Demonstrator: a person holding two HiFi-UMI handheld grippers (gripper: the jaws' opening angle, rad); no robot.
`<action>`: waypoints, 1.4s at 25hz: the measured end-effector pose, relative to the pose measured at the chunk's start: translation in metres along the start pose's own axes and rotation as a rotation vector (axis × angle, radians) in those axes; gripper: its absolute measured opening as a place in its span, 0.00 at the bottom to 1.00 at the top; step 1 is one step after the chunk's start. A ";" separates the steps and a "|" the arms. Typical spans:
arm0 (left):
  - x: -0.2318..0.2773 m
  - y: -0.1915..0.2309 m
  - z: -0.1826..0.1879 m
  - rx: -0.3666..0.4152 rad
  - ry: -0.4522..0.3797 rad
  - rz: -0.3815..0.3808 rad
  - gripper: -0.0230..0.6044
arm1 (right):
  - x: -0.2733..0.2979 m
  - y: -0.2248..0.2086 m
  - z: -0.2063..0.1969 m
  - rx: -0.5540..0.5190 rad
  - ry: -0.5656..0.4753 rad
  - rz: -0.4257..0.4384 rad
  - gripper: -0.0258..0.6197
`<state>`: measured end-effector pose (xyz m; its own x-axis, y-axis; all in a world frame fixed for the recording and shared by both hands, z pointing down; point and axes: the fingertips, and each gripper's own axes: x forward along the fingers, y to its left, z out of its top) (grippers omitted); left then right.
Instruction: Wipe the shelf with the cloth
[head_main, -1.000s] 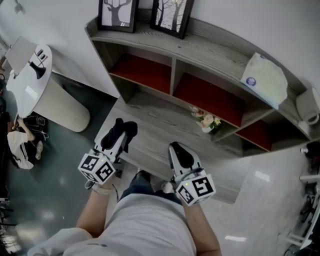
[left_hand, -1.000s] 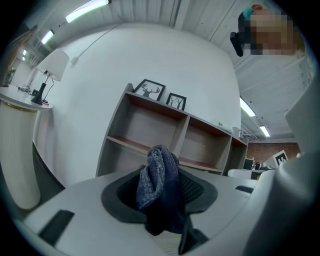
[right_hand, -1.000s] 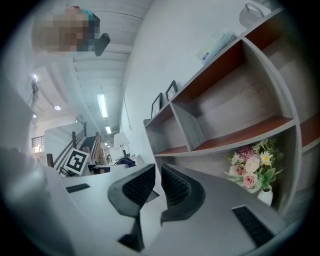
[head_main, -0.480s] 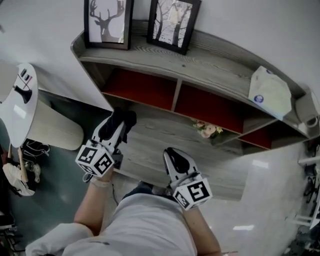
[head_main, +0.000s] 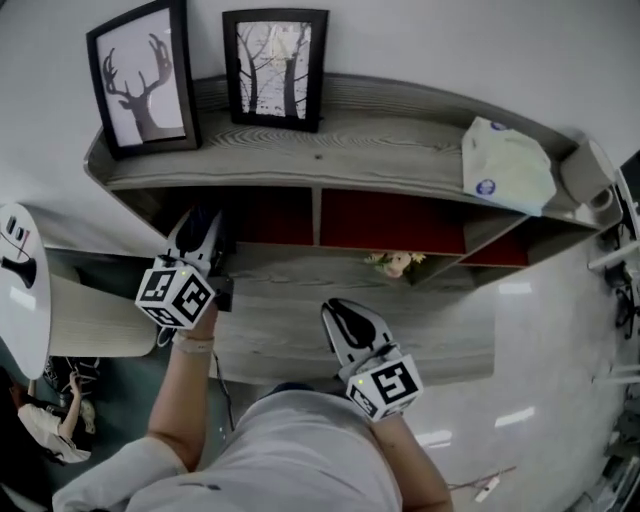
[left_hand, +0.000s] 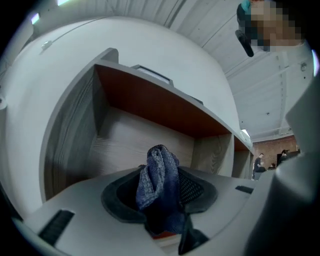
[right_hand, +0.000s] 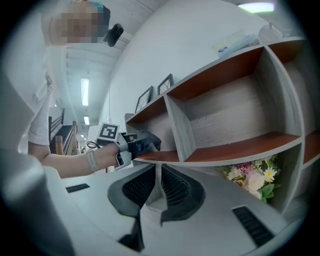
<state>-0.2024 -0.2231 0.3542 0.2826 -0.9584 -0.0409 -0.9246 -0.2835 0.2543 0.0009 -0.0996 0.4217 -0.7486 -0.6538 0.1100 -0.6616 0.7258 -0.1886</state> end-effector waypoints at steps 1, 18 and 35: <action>0.009 0.003 0.004 -0.006 -0.007 0.005 0.30 | 0.000 -0.003 0.000 0.000 0.004 -0.012 0.11; 0.100 -0.015 0.026 -0.051 -0.088 -0.009 0.30 | -0.027 -0.054 -0.001 0.008 0.033 -0.137 0.11; 0.132 -0.096 -0.008 0.233 0.031 -0.114 0.30 | -0.064 -0.074 -0.001 0.018 0.020 -0.177 0.11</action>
<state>-0.0741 -0.3221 0.3318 0.3926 -0.9193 -0.0261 -0.9192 -0.3932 0.0199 0.0974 -0.1116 0.4297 -0.6216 -0.7663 0.1624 -0.7822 0.5958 -0.1823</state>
